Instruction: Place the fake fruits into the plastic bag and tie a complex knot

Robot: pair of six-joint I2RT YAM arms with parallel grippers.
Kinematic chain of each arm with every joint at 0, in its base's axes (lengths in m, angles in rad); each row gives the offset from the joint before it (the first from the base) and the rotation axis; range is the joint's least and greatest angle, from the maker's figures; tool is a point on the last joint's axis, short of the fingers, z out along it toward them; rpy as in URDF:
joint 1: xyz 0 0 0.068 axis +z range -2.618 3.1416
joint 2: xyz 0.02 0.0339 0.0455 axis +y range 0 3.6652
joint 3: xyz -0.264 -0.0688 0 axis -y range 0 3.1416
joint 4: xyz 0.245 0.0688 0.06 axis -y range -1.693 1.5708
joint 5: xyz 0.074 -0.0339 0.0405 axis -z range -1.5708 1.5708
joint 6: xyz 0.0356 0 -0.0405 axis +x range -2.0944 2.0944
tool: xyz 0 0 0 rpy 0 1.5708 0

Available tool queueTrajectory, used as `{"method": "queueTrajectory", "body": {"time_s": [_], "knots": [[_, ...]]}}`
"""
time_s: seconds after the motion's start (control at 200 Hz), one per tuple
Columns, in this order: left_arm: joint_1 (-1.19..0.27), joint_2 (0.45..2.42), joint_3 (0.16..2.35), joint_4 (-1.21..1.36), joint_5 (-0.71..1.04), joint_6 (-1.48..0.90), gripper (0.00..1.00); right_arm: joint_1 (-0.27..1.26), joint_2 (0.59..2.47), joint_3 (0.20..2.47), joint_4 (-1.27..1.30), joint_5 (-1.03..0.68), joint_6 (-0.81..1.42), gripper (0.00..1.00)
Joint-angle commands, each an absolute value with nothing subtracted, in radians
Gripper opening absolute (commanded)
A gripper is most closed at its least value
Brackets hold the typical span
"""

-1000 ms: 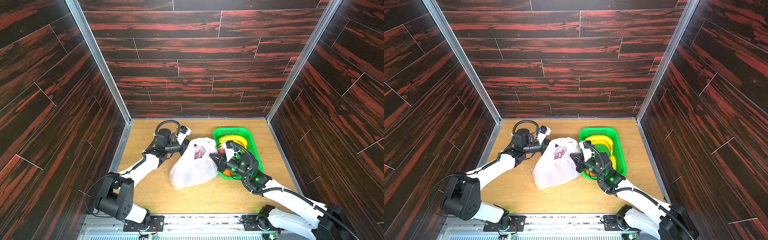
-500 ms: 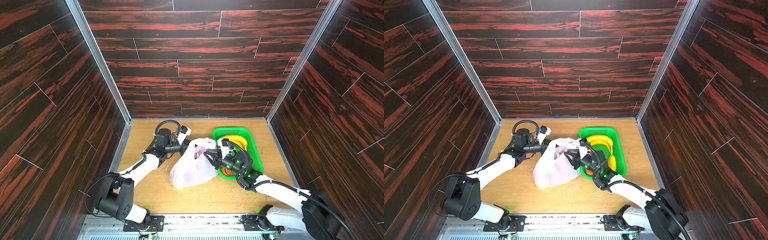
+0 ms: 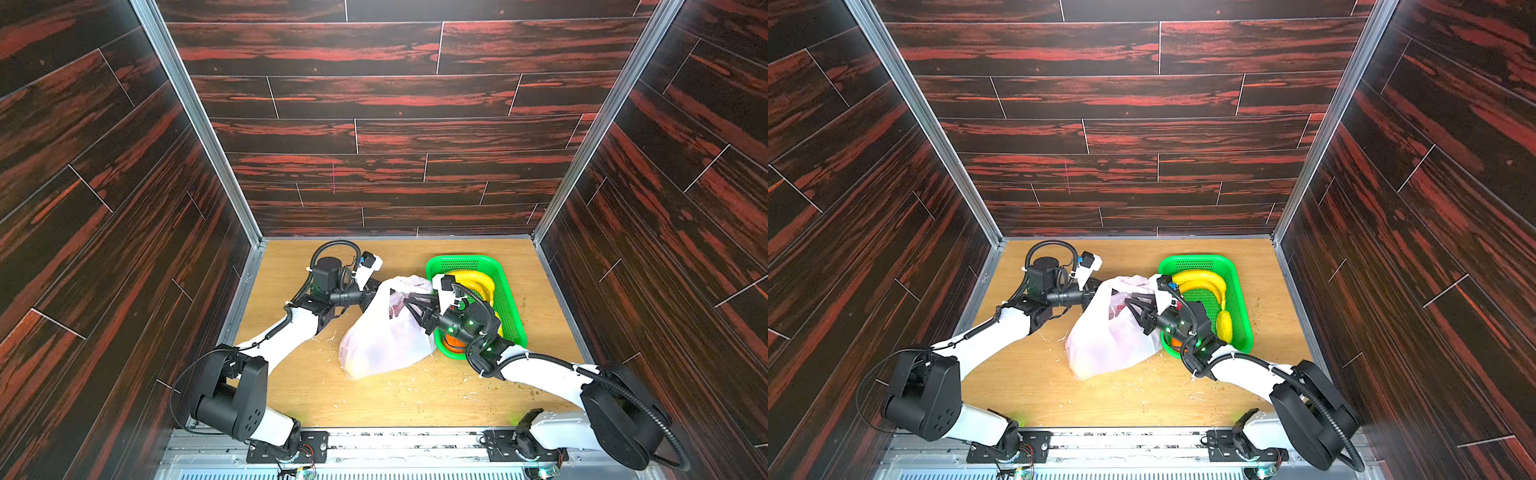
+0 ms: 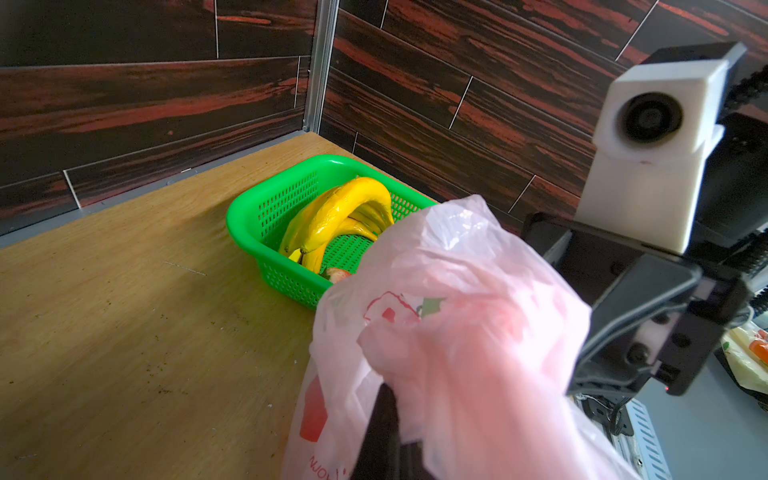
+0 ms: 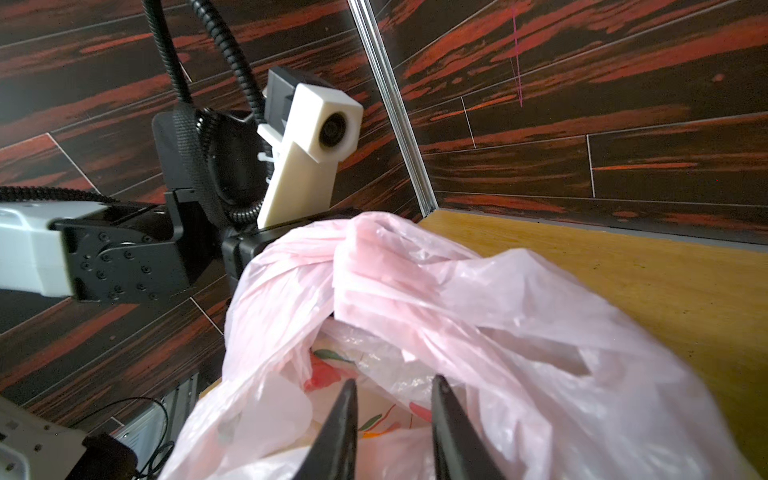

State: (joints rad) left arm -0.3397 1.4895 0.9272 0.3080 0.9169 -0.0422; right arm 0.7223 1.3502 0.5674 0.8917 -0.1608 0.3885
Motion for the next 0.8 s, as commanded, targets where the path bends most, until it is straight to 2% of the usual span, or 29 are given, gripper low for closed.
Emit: {"method": "queueTrajectory", "body": {"time_s": [0.0, 0.321, 0.797], "knots": [[-0.342, 1.461, 0.948, 0.318, 0.942, -0.036, 0.0, 0.721, 1.378, 0.588, 0.936, -0.138, 0.392, 0.32], [-0.344, 1.463, 0.95, 0.313, 0.945, -0.032, 0.0, 0.722, 1.411, 0.586, 0.964, -0.11, 0.389, 0.34], [-0.348, 1.466, 0.953, 0.303, 0.949, -0.026, 0.0, 0.722, 1.46, 0.607, 1.036, -0.103, 0.353, 0.33]]}}
